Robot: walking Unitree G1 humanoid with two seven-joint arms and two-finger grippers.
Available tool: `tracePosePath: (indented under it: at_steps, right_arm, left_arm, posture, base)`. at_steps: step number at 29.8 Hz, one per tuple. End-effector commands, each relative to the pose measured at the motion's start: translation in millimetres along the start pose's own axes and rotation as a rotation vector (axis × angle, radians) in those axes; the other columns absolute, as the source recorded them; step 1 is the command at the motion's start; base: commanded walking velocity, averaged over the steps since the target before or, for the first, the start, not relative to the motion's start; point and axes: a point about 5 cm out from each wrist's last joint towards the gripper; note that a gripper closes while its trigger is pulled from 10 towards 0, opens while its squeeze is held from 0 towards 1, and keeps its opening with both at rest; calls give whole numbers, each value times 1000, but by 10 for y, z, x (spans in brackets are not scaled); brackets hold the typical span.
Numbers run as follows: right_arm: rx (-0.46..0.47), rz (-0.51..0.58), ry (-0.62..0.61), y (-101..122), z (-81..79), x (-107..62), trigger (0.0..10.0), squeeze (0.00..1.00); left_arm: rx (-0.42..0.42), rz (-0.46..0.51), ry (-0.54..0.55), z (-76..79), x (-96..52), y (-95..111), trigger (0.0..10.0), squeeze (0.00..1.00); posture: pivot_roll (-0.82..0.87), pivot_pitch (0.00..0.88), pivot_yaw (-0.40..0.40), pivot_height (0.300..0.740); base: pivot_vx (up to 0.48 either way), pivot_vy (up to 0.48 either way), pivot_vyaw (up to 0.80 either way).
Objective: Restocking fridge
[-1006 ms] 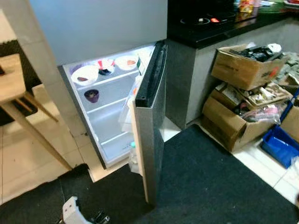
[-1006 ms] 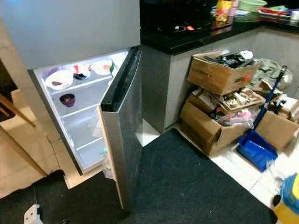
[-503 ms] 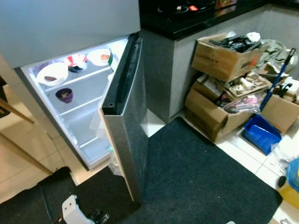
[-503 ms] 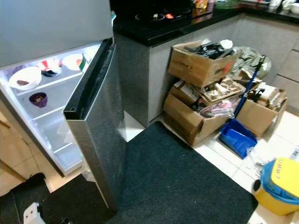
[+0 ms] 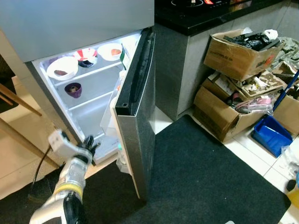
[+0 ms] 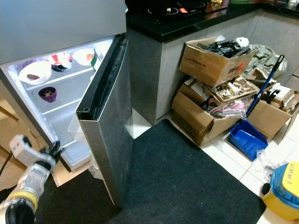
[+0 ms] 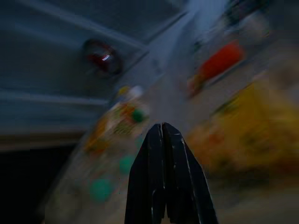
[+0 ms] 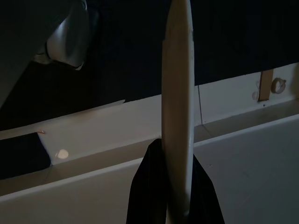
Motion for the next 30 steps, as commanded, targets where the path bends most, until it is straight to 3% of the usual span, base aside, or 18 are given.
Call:
tracePosePath:
  at_steps: [1, 7, 8, 9, 11, 13, 14, 16, 18, 19, 24, 26, 30]
  right_arm:
    - [6, -11, 3, -42, -14, -4, 10000, 0]
    - [2, -12, 0, -45, -2, -5, 10000, 0]
    - [0, -13, -3, -45, 12, -6, 10000, 0]
    - [-3, -13, -8, -46, 31, -7, 10000, 0]
    - [-7, -12, -11, -41, 37, -7, 10000, 0]
    - [-8, -11, -12, -40, 38, -7, 10000, 0]
    - [-10, -10, -11, -35, 36, -6, 10000, 0]
    - [-12, -9, -11, -32, 34, -6, 10000, 0]
    - [-12, -9, -11, -31, 32, -6, 10000, 0]
    - [-14, -8, -10, -28, 29, -5, 10000, 0]
    - [-13, -9, -11, -26, 32, -5, 10000, 0]
    - [-9, -8, -12, -26, 32, -5, 10000, 0]
    - [-9, -8, -10, -27, 32, -5, 10000, 0]
  left_arm:
    - [5, 33, -7, -8, 8, 69, 10000, 0]
    - [-34, 65, -145, 227, 142, 162, 10000, 0]
    - [-72, 62, -239, 349, 176, 147, 10000, 0]
    - [-140, 43, -437, 577, 201, 86, 10000, 0]
    - [-202, -29, -668, 824, 158, -77, 10000, 0]
    - [-216, -51, -714, 873, 140, -123, 10000, 0]
    - [-248, -120, -817, 1013, 74, -309, 10000, 0]
    - [-269, -179, -885, 1133, 7, -484, 10000, 0]
    - [-281, -202, -915, 1183, -26, -554, 10000, 0]
    - [-329, -254, -970, 1300, -100, -705, 10000, 0]
    - [-359, -356, -1080, 1465, -269, -949, 10000, 0]
    - [-368, -378, -1070, 1441, -319, -1016, 10000, 0]
    - [-316, -353, -933, 1235, -277, -986, 10000, 0]
  posture:
    - [-124, 59, 30, 740]
    - [-124, 59, 30, 740]
    - [-123, 51, 23, 740]
    - [-123, 46, 21, 740]
    - [-123, 42, 19, 740]
    - [-123, 41, 18, 740]
    - [-123, 40, 17, 740]
    - [-120, 38, 17, 740]
    - [-120, 38, 17, 740]
    - [-120, 38, 17, 740]
    - [-120, 40, 16, 740]
    - [-121, 43, 17, 740]
    - [-118, 46, 16, 740]
  base:
    - [0, 0, 0]
    - [0, 0, 0]
    - [0, 0, 0]
    - [0, 0, 0]
    - [0, 0, 0]
    - [0, 0, 0]
    - [0, 0, 0]
    - [0, 0, 0]
    - [0, 0, 0]
    - [0, 0, 0]
    - [0, 0, 0]
    - [0, 0, 0]
    - [0, 0, 0]
Point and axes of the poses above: a point about 5 cm out from each wrist's last joint towards the gripper, its own x axis pointing out of the wrist towards the gripper, its own y axis along the axis of the wrist's last joint, z = x × y, and after that the axes turned 9 degrees about x, right-handed
